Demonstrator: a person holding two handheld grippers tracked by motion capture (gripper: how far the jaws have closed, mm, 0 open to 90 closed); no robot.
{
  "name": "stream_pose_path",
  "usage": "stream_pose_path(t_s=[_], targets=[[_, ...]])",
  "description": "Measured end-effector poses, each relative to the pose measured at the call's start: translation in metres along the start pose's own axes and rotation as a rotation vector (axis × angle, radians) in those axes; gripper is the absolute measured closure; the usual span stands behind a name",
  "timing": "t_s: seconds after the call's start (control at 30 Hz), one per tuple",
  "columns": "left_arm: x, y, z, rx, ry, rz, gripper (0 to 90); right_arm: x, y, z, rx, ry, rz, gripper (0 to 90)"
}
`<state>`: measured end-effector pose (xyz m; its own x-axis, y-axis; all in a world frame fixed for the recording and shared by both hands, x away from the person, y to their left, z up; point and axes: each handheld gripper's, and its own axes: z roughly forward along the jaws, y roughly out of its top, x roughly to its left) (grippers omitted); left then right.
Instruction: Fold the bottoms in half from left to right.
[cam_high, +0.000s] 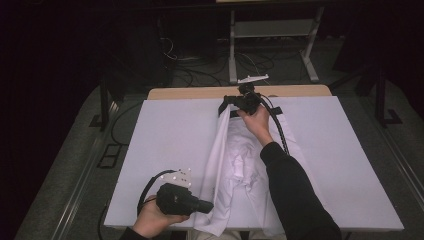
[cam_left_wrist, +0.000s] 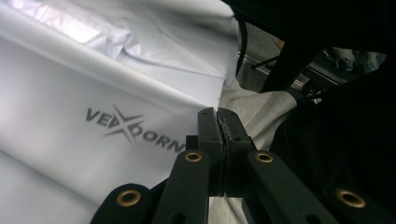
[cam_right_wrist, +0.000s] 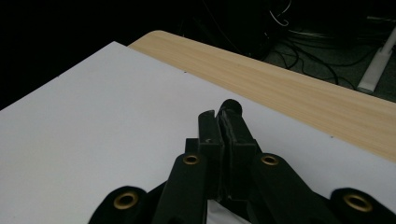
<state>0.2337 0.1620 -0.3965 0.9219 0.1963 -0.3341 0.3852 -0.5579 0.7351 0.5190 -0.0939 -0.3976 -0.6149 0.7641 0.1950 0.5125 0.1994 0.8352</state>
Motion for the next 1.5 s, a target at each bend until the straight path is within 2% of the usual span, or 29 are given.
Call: stream_pose_path(t_s=[0.33,0.6,0.67,0.9,1.5], targets=[[-0.005,0.016,0.007,-0.024,-0.023,0.054,87.7,-0.013,0.006,-0.014,-0.019,-0.008,0.006,85.9],[-0.006,0.027,0.017,-0.027,-0.028,0.090,87.7,-0.023,0.010,-0.021,-0.020,-0.005,0.021,85.9],[-0.007,0.032,0.022,-0.035,-0.041,0.103,87.7,-0.027,0.011,-0.024,-0.018,-0.009,0.023,85.9],[-0.008,0.043,0.034,-0.042,-0.069,0.122,87.7,-0.034,0.010,-0.029,0.009,-0.020,0.022,85.8],[-0.012,0.062,0.060,-0.038,-0.110,0.153,87.7,-0.044,0.010,-0.043,0.014,-0.027,0.004,85.8]])
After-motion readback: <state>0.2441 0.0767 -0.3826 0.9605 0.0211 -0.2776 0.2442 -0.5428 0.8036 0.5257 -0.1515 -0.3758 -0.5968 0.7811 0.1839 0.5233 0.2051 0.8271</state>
